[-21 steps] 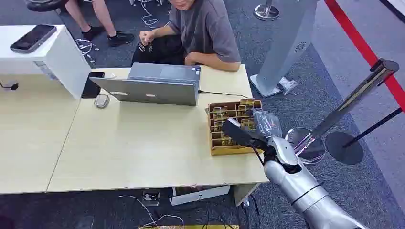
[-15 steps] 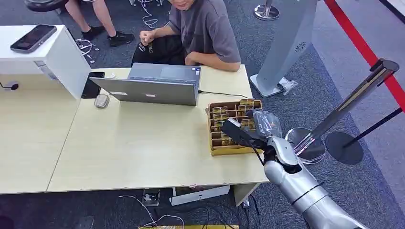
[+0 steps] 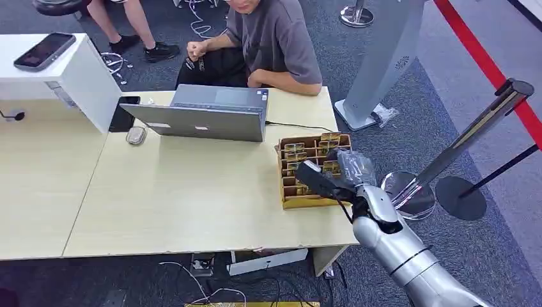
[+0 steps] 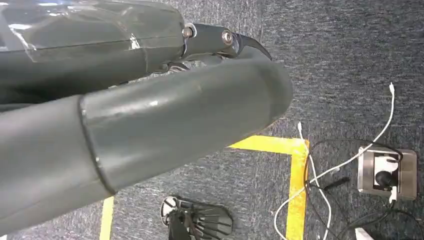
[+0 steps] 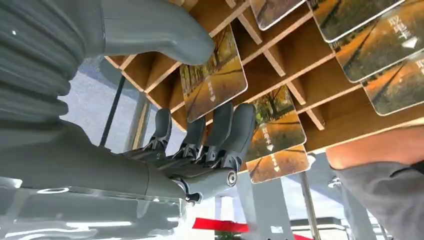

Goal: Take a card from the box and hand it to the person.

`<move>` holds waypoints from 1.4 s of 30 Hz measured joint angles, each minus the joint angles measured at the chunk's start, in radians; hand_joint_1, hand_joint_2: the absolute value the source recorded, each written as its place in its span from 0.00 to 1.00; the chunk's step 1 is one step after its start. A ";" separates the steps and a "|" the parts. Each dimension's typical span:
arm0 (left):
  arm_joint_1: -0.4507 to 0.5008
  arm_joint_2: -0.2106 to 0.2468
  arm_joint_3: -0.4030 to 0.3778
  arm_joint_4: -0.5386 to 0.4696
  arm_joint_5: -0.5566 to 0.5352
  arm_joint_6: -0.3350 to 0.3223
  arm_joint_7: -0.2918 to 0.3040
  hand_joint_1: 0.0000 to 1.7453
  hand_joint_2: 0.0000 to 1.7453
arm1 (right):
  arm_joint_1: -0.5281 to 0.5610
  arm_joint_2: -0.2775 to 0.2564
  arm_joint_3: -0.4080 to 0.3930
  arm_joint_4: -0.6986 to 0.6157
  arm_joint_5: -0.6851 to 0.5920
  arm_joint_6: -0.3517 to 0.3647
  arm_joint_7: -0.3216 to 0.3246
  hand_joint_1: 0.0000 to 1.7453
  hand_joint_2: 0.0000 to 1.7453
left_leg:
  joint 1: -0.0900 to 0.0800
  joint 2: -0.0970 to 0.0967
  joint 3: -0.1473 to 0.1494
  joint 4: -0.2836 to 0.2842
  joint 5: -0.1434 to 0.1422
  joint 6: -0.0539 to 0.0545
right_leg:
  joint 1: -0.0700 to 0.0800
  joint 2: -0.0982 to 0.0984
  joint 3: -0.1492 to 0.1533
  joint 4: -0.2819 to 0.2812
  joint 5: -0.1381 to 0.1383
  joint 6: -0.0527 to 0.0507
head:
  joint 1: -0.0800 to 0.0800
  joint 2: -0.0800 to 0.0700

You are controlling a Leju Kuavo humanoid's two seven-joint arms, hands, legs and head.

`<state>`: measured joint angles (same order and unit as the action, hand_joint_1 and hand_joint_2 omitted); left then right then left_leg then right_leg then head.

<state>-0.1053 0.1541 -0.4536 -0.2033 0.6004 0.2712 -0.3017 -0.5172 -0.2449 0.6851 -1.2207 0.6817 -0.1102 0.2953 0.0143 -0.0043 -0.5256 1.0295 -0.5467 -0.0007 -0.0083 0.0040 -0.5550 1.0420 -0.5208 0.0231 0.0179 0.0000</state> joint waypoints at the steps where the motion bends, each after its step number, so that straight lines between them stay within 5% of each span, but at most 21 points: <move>1: 0.000 0.000 0.000 0.000 0.000 0.000 0.002 0.00 0.00 | 0.000 0.000 0.000 0.001 0.000 0.000 -0.001 0.53 1.00 | 0.000 0.000 0.000 0.000 0.000 0.000 | 0.000 0.000 0.000 0.000 0.000 0.000 | 0.000 0.000; 6: 0.000 0.000 0.000 0.000 0.000 0.000 0.002 0.00 0.00 | 0.004 0.000 0.005 0.006 0.000 0.002 -0.002 0.54 1.00 | 0.000 0.000 0.000 0.000 0.000 0.000 | 0.000 0.000 0.000 0.000 0.000 0.000 | 0.000 0.000; 7: 0.000 0.000 0.000 0.000 0.000 0.000 0.002 0.00 0.00 | 0.004 0.000 0.008 0.008 0.000 0.002 -0.002 0.59 1.00 | 0.000 0.000 0.000 0.000 0.000 0.000 | 0.000 0.000 0.000 0.000 0.000 0.000 | 0.000 0.000; 9: 0.000 0.000 -0.001 0.000 0.000 0.000 0.002 0.00 0.00 | 0.004 0.001 0.013 0.011 0.000 0.003 -0.003 0.88 1.00 | 0.000 0.000 0.000 0.000 0.000 0.000 | 0.000 0.000 0.000 0.000 0.000 0.000 | 0.000 0.000; 11: 0.000 0.000 -0.001 0.000 0.000 0.001 0.002 0.00 0.00 | 0.002 0.001 0.013 0.013 -0.002 0.003 -0.004 1.00 1.00 | 0.000 0.000 0.000 0.000 0.000 0.000 | 0.000 0.000 0.000 0.000 0.000 0.000 | 0.000 0.000; 42: 0.000 0.000 -0.002 0.000 0.000 0.003 -0.002 0.00 0.00 | 0.002 0.008 0.012 0.003 -0.037 -0.032 -0.013 0.97 1.00 | 0.000 0.000 0.000 0.000 0.000 0.000 | 0.000 0.000 0.000 0.000 0.000 0.000 | 0.000 0.000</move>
<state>-0.1056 0.1537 -0.4555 -0.2033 0.6008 0.2743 -0.3040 -0.5147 -0.2369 0.6970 -1.2173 0.6443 -0.1419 0.2823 0.0143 -0.0042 -0.5254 1.0296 -0.5466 -0.0007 -0.0083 0.0040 -0.5549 1.0420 -0.5208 0.0231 0.0179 0.0000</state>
